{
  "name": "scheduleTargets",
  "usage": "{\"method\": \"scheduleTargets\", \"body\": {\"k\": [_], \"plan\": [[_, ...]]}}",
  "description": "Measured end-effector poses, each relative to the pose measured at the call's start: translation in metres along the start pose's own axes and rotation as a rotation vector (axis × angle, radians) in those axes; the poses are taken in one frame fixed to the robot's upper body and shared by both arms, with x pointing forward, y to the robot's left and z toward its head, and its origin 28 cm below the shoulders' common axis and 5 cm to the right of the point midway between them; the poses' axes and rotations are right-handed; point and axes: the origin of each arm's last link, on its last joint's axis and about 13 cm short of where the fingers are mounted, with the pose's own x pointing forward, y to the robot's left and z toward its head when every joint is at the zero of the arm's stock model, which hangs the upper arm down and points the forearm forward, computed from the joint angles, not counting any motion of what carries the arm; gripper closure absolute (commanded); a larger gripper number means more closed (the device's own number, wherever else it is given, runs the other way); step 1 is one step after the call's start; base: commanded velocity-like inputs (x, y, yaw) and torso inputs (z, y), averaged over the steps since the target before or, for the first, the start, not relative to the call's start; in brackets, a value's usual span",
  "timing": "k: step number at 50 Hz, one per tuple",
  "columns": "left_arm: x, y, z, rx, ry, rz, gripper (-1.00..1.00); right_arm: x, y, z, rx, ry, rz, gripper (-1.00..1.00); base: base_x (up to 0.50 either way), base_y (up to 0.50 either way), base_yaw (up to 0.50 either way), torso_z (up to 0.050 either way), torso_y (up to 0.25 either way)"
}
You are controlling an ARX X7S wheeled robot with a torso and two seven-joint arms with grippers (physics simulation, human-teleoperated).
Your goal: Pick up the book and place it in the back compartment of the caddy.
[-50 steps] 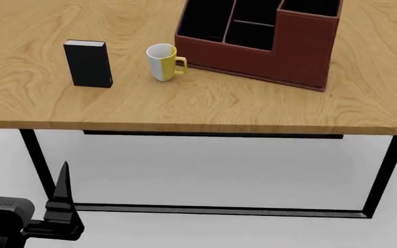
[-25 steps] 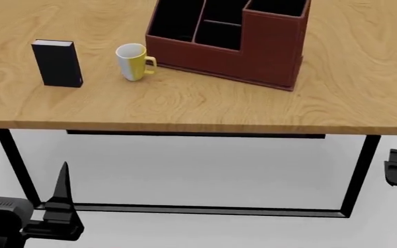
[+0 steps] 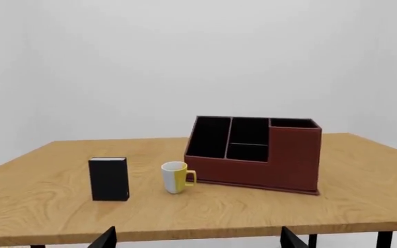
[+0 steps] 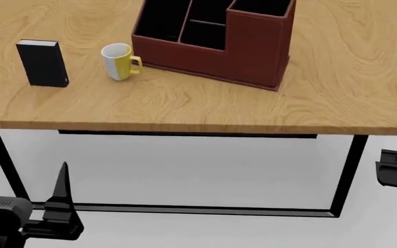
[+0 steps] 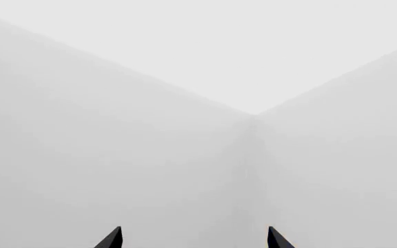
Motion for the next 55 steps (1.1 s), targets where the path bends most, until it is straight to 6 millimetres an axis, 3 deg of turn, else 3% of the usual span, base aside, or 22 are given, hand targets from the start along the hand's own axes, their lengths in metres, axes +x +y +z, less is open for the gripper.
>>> {"method": "scheduleTargets", "body": {"k": [55], "plan": [[0.0002, 0.0048, 0.0027, -0.02, -0.013, 0.01, -1.0, -0.0002, 0.0013, 0.0027, -0.002, 0.003, 0.013, -1.0, 0.4, 0.0, 0.0, 0.0, 0.001]]}}
